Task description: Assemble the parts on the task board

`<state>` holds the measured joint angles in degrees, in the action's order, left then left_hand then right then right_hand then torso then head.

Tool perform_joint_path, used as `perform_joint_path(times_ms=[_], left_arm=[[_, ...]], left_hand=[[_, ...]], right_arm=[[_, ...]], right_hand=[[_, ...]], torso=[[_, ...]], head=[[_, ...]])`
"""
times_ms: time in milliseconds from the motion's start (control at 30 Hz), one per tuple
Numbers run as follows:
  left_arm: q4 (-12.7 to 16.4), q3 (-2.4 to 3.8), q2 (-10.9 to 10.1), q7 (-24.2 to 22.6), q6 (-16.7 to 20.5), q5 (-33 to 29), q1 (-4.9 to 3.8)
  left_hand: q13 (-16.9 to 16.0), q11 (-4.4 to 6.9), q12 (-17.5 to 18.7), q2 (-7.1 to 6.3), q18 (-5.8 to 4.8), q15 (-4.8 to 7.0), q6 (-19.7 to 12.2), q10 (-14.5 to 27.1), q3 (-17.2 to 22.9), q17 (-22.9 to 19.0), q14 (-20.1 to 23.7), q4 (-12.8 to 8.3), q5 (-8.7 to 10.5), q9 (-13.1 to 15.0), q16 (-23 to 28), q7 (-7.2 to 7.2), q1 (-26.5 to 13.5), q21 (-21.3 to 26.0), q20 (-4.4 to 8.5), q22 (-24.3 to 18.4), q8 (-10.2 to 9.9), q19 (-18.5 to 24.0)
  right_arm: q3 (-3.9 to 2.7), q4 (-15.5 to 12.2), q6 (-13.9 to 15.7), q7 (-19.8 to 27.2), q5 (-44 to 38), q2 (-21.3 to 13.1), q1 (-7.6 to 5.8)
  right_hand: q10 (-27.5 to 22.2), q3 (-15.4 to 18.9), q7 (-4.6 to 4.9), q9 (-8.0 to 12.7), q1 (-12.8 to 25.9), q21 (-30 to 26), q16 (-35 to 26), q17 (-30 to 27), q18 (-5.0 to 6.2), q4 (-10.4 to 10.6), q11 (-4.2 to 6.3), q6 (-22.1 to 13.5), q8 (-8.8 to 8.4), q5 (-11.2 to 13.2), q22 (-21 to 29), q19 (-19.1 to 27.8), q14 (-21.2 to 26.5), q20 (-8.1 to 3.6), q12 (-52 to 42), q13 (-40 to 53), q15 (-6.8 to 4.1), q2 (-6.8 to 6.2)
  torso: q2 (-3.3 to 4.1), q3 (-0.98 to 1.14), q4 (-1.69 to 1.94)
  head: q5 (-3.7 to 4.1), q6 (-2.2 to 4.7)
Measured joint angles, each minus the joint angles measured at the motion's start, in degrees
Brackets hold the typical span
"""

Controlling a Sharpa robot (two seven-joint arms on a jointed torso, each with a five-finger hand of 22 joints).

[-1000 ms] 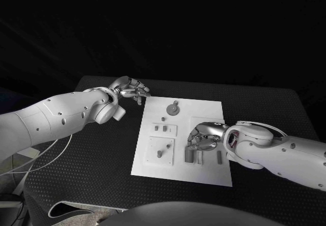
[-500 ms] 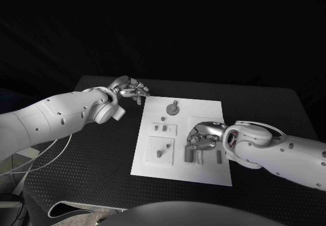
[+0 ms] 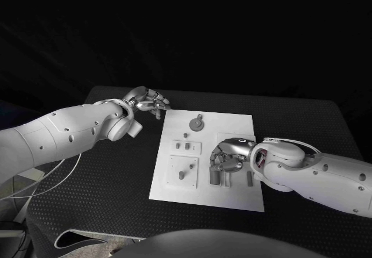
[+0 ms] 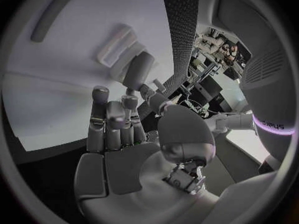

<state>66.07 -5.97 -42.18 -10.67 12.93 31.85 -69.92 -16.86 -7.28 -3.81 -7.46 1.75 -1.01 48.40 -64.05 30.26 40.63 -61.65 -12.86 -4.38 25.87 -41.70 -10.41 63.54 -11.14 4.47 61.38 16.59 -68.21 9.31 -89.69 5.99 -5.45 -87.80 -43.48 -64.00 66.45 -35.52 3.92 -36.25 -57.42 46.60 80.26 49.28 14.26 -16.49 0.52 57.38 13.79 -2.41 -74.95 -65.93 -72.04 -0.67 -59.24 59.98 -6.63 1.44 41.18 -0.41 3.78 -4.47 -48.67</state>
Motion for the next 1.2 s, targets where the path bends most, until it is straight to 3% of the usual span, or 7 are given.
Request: perform_joint_path(times_ms=[633,1000,1033,1100,1167,1200], left_arm=[[0.0,0.00,0.0,0.0,0.0,0.0,0.00],[0.0,0.00,-0.1,0.0,0.0,0.0,0.00],[0.0,0.00,-0.1,0.0,0.0,0.0,0.00],[0.0,-0.01,-0.2,0.1,0.0,0.0,0.00],[0.0,-0.02,-0.3,0.1,0.0,0.0,0.00],[0.0,-0.02,-0.3,0.1,0.0,0.0,0.00]], left_hand=[[0.0,0.00,0.0,0.00,0.00,-0.02,0.0,0.0,-0.2,0.1,0.0,0.1,0.00,0.0,0.0,0.00,0.0,0.0,0.00,0.0,0.0,0.0],[0.1,0.00,0.0,0.00,0.00,-0.02,0.0,0.0,-0.2,0.1,0.0,0.1,0.00,0.0,0.2,0.02,0.0,0.0,-0.01,0.0,0.0,0.0],[0.1,0.00,0.0,0.00,0.00,-0.02,0.0,0.0,-0.1,0.1,0.0,0.1,0.00,0.0,0.2,0.02,0.0,0.0,-0.01,0.0,0.0,0.0],[0.1,0.00,0.0,0.00,0.00,-0.03,0.0,0.0,-0.2,0.1,0.0,0.1,0.00,0.0,0.2,0.02,0.0,0.0,-0.01,0.0,0.0,0.0],[0.1,0.00,0.0,0.00,0.00,-0.03,0.0,0.0,-0.2,0.1,0.0,0.1,0.00,0.0,0.2,0.03,0.0,0.0,-0.01,0.0,0.0,0.0],[0.1,0.00,0.0,0.00,0.00,-0.03,0.0,0.0,-0.2,0.1,0.0,0.1,0.00,0.0,0.2,0.03,0.0,0.0,-0.01,0.0,0.0,0.0]], right_arm=[[0.19,1.0,1.6,3.0,1.9,-0.8,0.37],[-0.02,-0.4,1.5,2.5,3.7,-2.9,0.45],[-0.09,-0.7,1.5,2.4,3.7,-3.2,0.48],[-0.29,-1.2,1.5,2.3,3.8,-3.9,0.50],[-0.30,-1.3,1.2,2.2,3.9,-4.7,0.48],[-0.18,-1.1,1.0,2.0,3.8,-4.9,0.49]], right_hand=[[0.0,0.0,-0.22,-0.1,0.0,0.0,0.0,-0.2,0.01,0.0,0.41,0.2,-0.18,-0.2,0.0,0.5,0.0,0.09,0.2,-0.3,0.03,0.01],[0.0,0.0,-0.09,0.1,0.0,0.0,0.0,-0.2,0.05,0.0,0.39,0.1,-0.11,-0.3,0.0,0.6,0.4,0.10,0.2,-0.4,-0.03,0.01],[0.0,0.0,-0.07,1.8,0.0,0.0,0.0,-0.2,0.19,0.0,0.39,0.1,-0.12,-0.3,0.0,0.6,0.4,0.10,0.2,-0.5,-0.03,0.01],[0.0,0.0,-0.03,1.5,0.0,0.0,0.0,-0.2,0.36,0.0,0.40,0.1,0.21,-0.3,0.0,0.5,0.4,0.10,0.2,-0.5,-0.04,0.01],[0.0,-0.1,-0.11,-0.6,-0.2,0.0,0.0,-0.2,0.39,-0.1,0.41,0.1,0.94,-0.4,0.0,0.5,0.3,0.10,0.2,-0.5,-0.14,0.18],[0.0,-0.5,-0.18,-0.7,-2.1,0.0,0.0,-0.2,0.39,-0.6,0.41,0.2,0.74,-1.2,0.0,0.5,0.2,0.10,0.2,-0.5,-0.21,2.14]], torso=[[0.02,0.06,-0.02],[0.02,0.01,-0.02],[0.02,0.01,-0.02],[0.01,0.01,-0.02],[-0.01,0.01,-0.02],[-0.01,0.01,-0.02]], head=[[0.19,-0.14],[0.07,-0.07],[0.05,-0.05],[0.02,-0.04],[0.01,-0.03],[0.09,0.02]])
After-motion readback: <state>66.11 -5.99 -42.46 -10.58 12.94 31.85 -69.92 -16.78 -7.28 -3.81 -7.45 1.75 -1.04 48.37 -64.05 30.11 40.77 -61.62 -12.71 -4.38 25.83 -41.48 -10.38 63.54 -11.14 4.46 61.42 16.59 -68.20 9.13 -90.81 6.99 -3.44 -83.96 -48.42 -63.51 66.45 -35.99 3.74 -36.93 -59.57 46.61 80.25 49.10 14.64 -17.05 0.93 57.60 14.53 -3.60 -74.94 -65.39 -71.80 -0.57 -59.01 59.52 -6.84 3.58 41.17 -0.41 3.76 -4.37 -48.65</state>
